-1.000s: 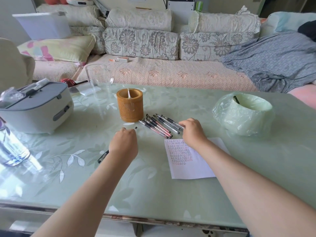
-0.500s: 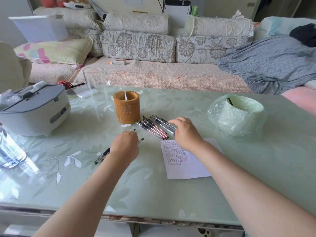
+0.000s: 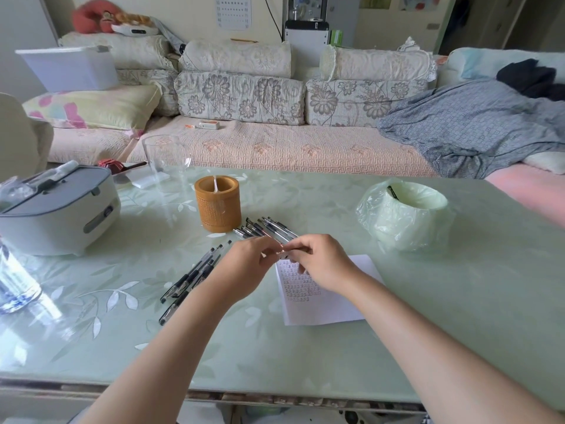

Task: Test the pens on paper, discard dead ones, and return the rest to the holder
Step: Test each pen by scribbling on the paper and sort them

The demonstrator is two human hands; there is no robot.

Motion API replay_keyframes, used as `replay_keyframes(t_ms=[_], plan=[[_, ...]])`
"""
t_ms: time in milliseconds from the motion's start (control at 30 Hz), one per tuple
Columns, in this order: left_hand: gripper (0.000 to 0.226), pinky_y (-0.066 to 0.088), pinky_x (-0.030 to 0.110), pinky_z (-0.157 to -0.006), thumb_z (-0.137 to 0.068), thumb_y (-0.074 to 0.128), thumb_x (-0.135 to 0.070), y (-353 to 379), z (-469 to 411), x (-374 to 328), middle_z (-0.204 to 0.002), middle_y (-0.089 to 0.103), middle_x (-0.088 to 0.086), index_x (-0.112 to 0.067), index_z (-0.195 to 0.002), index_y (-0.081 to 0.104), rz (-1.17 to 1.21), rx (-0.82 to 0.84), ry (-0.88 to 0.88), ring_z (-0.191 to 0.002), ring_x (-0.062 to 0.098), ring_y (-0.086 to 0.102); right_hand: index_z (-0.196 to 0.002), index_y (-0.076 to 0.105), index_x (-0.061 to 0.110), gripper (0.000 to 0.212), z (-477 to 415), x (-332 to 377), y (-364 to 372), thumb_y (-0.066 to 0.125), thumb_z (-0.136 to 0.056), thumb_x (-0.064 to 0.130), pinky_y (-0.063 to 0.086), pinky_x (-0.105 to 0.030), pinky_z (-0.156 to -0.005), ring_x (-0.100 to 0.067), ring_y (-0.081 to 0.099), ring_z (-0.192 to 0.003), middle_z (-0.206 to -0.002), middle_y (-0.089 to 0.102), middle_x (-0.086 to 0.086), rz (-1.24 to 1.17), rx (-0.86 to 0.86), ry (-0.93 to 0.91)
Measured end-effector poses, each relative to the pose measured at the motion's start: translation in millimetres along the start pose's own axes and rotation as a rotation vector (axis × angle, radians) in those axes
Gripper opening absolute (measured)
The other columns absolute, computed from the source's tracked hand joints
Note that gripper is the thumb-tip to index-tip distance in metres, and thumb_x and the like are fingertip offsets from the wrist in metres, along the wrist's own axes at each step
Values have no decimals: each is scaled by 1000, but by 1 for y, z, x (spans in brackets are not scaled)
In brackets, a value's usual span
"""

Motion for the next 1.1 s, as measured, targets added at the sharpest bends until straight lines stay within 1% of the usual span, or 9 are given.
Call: replay_keyframes(t_ms=[67, 167, 267, 367, 467, 633, 867, 967, 1100], plan=[[16, 46, 15, -66, -94, 59, -28, 2, -1, 1, -89, 69, -11, -29, -109, 64, -8, 62, -65, -76, 7, 60, -94, 72, 20, 14, 0, -6, -8, 60, -92, 14, 45, -20, -55, -7, 60, -52, -69, 66, 6, 7, -18, 50], [10, 52, 33, -70, -93, 57, -28, 2, -4, 8, -85, 69, -8, -28, -100, 64, -94, 131, -124, -76, 12, 62, -94, 70, 19, 14, 0, -14, -22, 57, -93, 12, 42, -11, -53, 0, 56, -48, -61, 62, 6, 68, -69, 82], [13, 51, 35, -73, -93, 58, -27, 2, -8, 11, -85, 68, -4, -22, -96, 69, -81, 136, -138, -78, 16, 60, -95, 69, 19, 13, 1, -21, -30, 57, -93, 13, 43, -18, -64, -10, 62, -67, -70, 62, 9, 139, -93, 88], [11, 49, 28, -73, -91, 63, -28, 6, -10, 5, -84, 67, -11, -24, -97, 71, -41, 128, -112, -79, 10, 60, -104, 65, 18, 17, 5, -25, -29, 53, -94, 12, 39, -21, -77, -12, 57, -88, -95, 63, 8, 303, -26, 52], [11, 47, 23, -73, -88, 68, -27, 14, -12, -5, -85, 67, -14, -26, -98, 73, 42, 117, -83, -79, 5, 60, -110, 62, 20, 23, 9, -19, -24, 51, -91, 12, 41, -29, -89, -18, 55, -104, -111, 66, 4, 501, 25, -115], [11, 43, 20, -62, -82, 73, -30, 22, -18, -14, -77, 66, -12, -30, -92, 67, 105, 62, -62, -69, 2, 57, -110, 58, 23, 21, 12, -11, -18, 44, -96, 20, 34, -31, -68, -24, 53, -87, -100, 63, -3, 509, 112, -141], [12, 35, 9, -54, -91, 58, -23, 23, -24, -9, -82, 64, -16, -29, -94, 68, 76, 128, -120, -65, 0, 52, -113, 58, 29, 27, 14, -17, -31, 37, -97, 37, 44, -35, -74, -28, 59, -100, -104, 67, -2, 632, 82, -77], [16, 42, 11, -64, -90, 60, -20, 24, -23, -6, -86, 68, -14, -30, -95, 72, 77, 171, -117, -76, 3, 59, -118, 58, 37, 27, 17, -20, -33, 39, -99, 41, 39, -33, -71, -26, 59, -102, -109, 67, 2, 641, 89, -90], [11, 49, 16, -75, -85, 70, -20, 25, -23, -5, -85, 72, -12, -27, -93, 73, 163, 139, -104, -81, 3, 65, -103, 59, 24, 19, 17, -24, -25, 40, -99, 26, 42, -35, -75, -25, 56, -97, -99, 61, 0, 539, 132, -123]])
Point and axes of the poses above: each hand's wrist, its own z-axis away from the middle knuckle, its own y-axis out of the palm, x = y × z, the point moved 3 cm from there along -z, towards the middle knuckle
